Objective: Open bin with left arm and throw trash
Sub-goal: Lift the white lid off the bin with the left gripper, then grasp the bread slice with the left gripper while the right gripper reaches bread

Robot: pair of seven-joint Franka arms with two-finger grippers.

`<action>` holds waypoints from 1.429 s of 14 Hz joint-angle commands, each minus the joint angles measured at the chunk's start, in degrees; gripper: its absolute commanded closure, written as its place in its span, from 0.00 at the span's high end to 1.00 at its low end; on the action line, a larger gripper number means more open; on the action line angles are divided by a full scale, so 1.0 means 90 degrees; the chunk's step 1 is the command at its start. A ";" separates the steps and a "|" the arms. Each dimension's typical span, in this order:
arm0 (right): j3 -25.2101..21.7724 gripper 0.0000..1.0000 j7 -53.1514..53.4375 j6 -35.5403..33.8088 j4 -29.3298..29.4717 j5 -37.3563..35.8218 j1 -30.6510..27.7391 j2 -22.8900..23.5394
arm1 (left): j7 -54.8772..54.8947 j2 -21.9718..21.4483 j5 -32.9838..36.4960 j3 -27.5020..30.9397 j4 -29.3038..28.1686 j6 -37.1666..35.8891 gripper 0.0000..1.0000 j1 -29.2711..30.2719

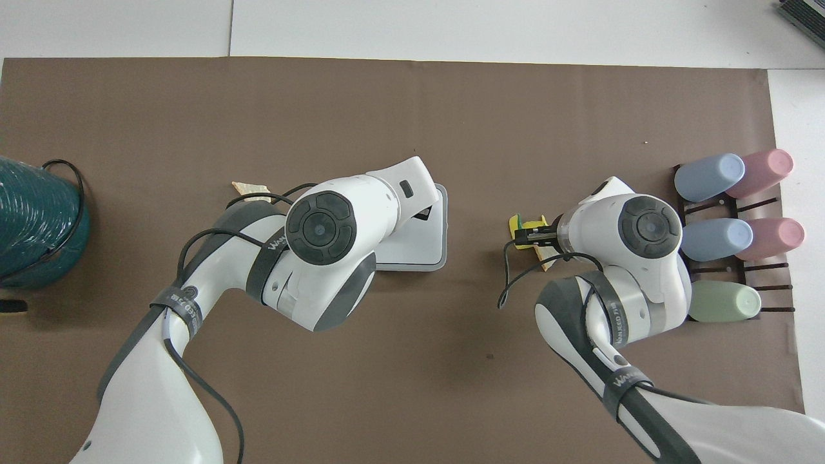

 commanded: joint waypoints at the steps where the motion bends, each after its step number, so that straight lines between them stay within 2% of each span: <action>1: -0.0005 0.96 -0.0308 0.0197 -0.0172 0.0043 -0.0040 -0.0020 | -0.0128 -0.0717 0.0095 0.0107 -0.0097 -0.1090 0.00 -0.0002; 2: -0.0005 0.62 -0.0357 0.0168 -0.0172 0.0043 -0.0040 -0.0020 | -0.0138 -0.0874 0.0086 0.0126 -0.0097 -0.1520 0.00 0.0008; 4: -0.0005 0.04 -0.0329 0.0060 -0.0134 0.0043 -0.0069 -0.0020 | -0.0109 -0.1226 0.0095 0.0127 -0.0136 -0.2098 0.00 0.0134; 5: -0.0005 0.00 -0.0174 -0.0008 -0.0133 0.0043 -0.0069 -0.0030 | -0.0079 -0.1382 0.0095 0.0127 -0.0155 -0.2371 0.00 0.0183; 7: -0.0005 0.00 -0.0045 -0.0135 -0.0046 0.0043 -0.0069 -0.0020 | -0.0060 -0.1655 0.0095 0.0127 -0.0175 -0.2908 0.00 0.0417; 10: -0.0005 0.00 0.0003 -0.0583 0.0247 0.0033 -0.0069 -0.0020 | 0.0125 -0.1998 0.0095 0.0127 -0.0380 -0.3193 0.02 0.0817; 12: -0.0014 0.00 0.0013 -0.0866 0.0413 0.0033 -0.0069 -0.0078 | 0.0165 -0.1999 0.0095 0.0127 -0.0390 -0.3203 0.20 0.1100; 15: -0.0034 0.00 0.0159 -0.1598 0.0997 0.0043 -0.0089 -0.0128 | 0.0291 -0.1999 0.0095 0.0117 -0.0448 -0.3184 0.90 0.1705; 16: -0.0034 0.00 0.0382 -0.1852 0.1299 0.0053 -0.0089 -0.0118 | 0.0476 -0.1999 0.0095 0.0117 -0.0449 -0.3174 1.00 0.1842; 18: -0.0024 0.00 0.0812 -0.2262 0.1934 0.0072 -0.0089 -0.0060 | 0.0750 -0.1999 0.0095 0.0117 -0.0449 -0.3184 1.00 0.2057; 19: -0.0024 0.00 0.0891 -0.2371 0.2179 0.0285 -0.0118 -0.0040 | 0.0819 -0.1999 0.0095 0.0127 -0.0449 -0.3203 1.00 0.2184; 20: -0.0024 0.00 0.0911 -0.2391 0.2394 0.0838 -0.0128 -0.0030 | 0.0955 -0.1999 0.0095 0.0117 -0.0449 -0.3204 1.00 0.2340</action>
